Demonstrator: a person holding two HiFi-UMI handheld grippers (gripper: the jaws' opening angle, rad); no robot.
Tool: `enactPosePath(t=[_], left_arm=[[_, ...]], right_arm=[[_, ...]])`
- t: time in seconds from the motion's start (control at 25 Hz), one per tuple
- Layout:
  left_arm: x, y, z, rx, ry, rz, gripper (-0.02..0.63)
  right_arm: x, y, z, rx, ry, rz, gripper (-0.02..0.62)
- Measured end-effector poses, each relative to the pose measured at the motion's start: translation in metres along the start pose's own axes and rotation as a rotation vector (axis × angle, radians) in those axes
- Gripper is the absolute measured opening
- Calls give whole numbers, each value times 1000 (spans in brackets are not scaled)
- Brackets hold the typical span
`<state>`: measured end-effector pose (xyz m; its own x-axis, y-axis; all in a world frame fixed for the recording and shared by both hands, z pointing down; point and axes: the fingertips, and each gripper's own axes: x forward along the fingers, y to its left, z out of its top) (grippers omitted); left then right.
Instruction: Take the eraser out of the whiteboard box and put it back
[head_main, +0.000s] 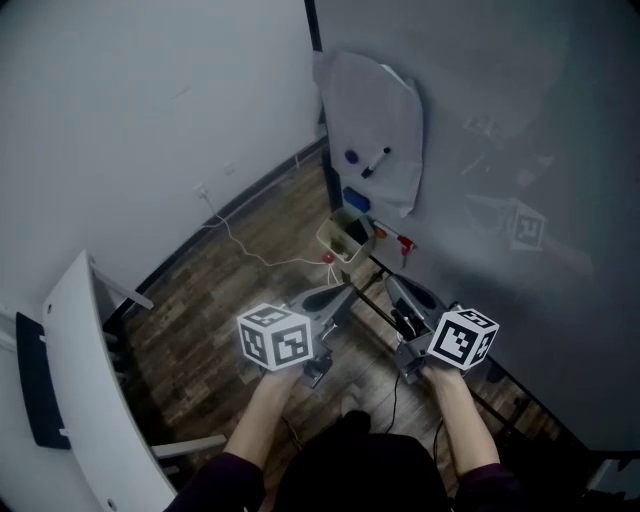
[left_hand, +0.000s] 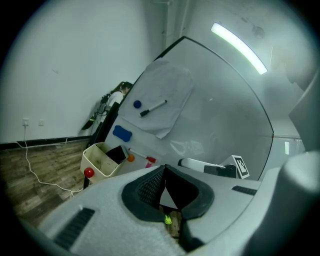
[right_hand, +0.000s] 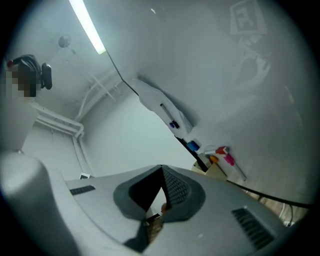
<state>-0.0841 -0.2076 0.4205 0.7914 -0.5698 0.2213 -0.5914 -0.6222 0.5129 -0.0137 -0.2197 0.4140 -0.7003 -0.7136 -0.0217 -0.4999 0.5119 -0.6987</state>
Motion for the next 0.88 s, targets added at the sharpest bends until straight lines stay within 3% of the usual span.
enactPosePath(t=[0.32, 0.88], left_arm=[[18, 20, 19, 11, 36, -49, 6], [49, 48, 19, -25, 50, -30, 6]], right_arm=[[19, -14, 16, -2, -38, -44, 3], [30, -43, 24, 27, -8, -58, 3]])
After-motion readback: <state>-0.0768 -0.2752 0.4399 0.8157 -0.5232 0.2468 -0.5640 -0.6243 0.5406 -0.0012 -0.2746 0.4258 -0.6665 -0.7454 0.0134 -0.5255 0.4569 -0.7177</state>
